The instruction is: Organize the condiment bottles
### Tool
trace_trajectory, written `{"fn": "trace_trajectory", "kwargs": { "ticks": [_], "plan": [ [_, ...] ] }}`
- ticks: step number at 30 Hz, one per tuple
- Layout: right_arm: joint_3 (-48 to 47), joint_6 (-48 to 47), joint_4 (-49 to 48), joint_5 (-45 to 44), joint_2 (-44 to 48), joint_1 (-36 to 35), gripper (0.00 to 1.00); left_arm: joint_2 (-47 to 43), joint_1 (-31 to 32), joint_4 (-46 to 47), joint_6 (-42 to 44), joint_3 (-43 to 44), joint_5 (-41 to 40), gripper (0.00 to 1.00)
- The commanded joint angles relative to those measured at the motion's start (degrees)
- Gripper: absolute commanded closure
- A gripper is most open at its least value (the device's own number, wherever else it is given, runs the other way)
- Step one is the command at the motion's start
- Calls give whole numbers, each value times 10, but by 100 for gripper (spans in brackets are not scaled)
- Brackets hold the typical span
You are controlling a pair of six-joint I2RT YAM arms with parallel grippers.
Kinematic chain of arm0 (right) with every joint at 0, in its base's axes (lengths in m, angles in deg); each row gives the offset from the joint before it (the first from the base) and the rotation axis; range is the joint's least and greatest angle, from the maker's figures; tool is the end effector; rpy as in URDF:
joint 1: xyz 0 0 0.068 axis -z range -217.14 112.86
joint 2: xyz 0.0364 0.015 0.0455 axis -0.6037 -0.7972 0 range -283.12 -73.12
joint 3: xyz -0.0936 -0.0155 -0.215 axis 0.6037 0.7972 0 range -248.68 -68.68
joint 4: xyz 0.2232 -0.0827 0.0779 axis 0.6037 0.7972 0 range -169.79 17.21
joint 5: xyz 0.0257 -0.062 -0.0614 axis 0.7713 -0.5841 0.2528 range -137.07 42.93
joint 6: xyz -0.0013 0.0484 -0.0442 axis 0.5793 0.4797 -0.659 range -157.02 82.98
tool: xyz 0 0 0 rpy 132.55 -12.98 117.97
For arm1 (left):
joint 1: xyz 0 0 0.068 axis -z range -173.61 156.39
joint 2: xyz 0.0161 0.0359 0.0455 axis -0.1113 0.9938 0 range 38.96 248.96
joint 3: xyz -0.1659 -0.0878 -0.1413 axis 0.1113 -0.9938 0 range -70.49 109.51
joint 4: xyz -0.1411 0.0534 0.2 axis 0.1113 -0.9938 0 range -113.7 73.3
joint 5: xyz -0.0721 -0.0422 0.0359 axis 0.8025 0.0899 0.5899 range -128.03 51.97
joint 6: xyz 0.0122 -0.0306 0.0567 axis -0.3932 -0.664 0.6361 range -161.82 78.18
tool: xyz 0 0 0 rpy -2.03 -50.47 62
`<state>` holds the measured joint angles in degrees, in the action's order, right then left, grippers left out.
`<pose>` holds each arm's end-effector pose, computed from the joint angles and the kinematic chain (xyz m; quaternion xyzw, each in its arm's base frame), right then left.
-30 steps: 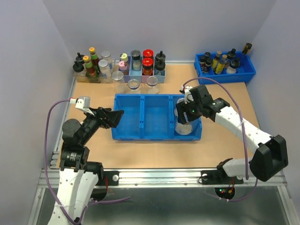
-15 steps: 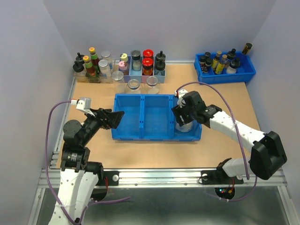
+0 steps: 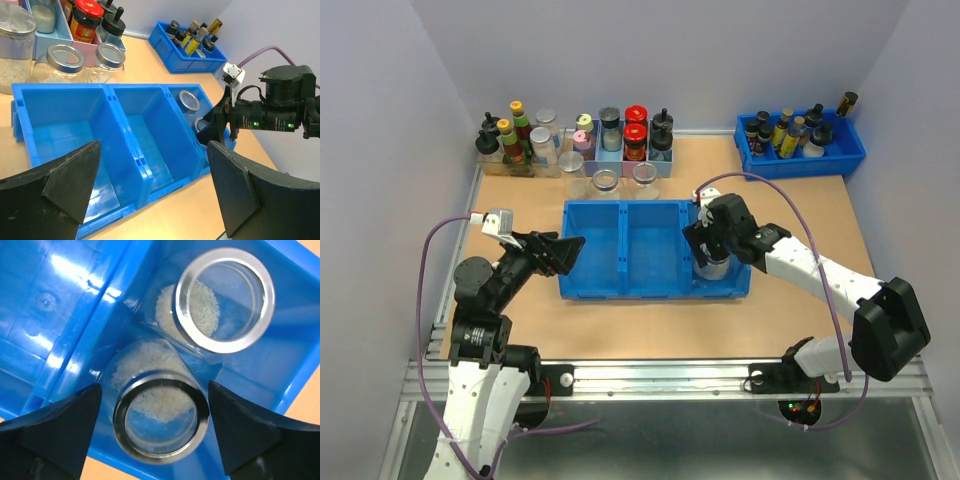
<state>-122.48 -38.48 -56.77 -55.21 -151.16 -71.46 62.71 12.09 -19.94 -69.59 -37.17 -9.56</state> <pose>0.2483 0.1607 0.2004 -0.2608 0.8919 0.0394 0.3673 0.1499 -0.0397 0.3150 0.0561 0.6696 -0.3650 0.6444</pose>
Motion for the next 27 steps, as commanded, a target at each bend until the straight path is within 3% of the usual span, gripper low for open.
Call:
{"fn": "trace_trajectory", "kwargs": {
  "ticks": [1,9,16,19,27],
  "plan": [
    [-1,14,-18,-28,18,-2,4,-6,3,25,3,-2,11,1],
    [-58,99,47,-55,62,-1,0,-3,3,25,1,2,13,1],
    [-127,117,54,-5,146,-1,0,7,3,27,1,9,12,1],
    [-164,109,56,14,127,-2,0,12,3,29,-3,9,5,1],
    [-310,95,45,-19,-68,-2,0,24,3,22,-17,19,-26,1]
  ]
}}
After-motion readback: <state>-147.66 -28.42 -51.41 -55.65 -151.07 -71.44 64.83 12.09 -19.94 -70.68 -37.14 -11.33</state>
